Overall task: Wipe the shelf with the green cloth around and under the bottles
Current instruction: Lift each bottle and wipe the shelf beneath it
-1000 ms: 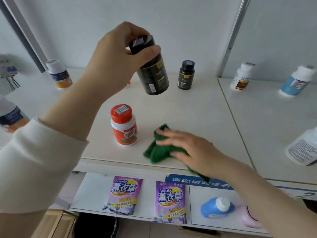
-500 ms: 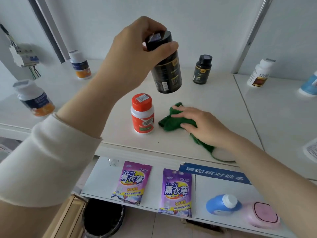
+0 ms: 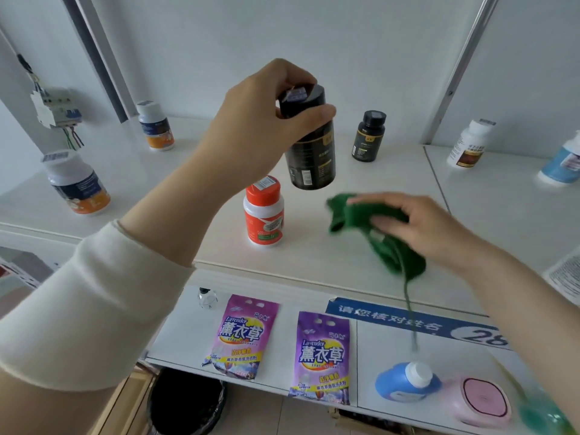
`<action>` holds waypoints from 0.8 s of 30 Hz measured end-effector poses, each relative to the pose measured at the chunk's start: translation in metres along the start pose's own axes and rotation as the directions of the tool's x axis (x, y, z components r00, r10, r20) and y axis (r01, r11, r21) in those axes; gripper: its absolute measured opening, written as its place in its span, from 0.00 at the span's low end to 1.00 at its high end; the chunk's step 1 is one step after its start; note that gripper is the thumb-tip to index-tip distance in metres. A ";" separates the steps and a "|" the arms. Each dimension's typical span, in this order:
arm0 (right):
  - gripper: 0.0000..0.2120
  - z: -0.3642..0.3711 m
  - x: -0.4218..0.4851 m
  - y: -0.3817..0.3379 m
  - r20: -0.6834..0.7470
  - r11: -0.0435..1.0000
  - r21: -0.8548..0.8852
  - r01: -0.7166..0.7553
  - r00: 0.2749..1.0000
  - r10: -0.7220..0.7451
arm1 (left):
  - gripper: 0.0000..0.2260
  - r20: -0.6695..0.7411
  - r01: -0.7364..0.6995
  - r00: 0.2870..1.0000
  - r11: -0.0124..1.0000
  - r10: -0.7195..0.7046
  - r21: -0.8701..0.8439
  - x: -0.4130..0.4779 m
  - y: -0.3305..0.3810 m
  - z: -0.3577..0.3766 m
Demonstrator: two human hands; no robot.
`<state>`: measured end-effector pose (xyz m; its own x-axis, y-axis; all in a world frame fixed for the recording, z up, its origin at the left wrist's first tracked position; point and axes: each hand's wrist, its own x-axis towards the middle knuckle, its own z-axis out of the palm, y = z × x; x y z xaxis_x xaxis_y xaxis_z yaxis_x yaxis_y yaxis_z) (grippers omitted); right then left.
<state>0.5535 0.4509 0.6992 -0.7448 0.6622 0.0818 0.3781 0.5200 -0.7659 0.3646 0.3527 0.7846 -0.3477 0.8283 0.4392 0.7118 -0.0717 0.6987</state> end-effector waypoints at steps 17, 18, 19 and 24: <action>0.23 0.028 -0.031 0.018 0.295 0.967 -0.141 0.213 0.941 -0.164 | 0.16 0.051 -0.004 0.999 1.000 0.004 -0.014 0.005 -0.001 0.020; 0.24 0.018 -0.034 0.023 0.278 0.970 -0.151 0.191 0.950 -0.143 | 0.16 0.066 -0.007 0.998 1.000 0.008 -0.011 0.004 -0.001 0.025; 0.24 0.008 -0.032 0.031 0.220 0.968 -0.191 0.163 0.968 -0.120 | 0.15 0.080 -0.011 0.997 1.000 0.011 -0.006 0.002 0.000 0.030; 0.20 -0.035 0.028 0.083 -0.253 0.898 -0.394 -0.199 0.962 0.102 | 0.14 0.182 -0.014 0.983 0.999 0.021 -0.038 -0.010 0.002 0.061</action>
<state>0.5834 0.5321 0.6601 -0.5388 0.8267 0.1618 0.7039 0.5473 -0.4528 0.4063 0.3780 0.7468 -0.2157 0.9141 0.3433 0.6927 -0.1045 0.7136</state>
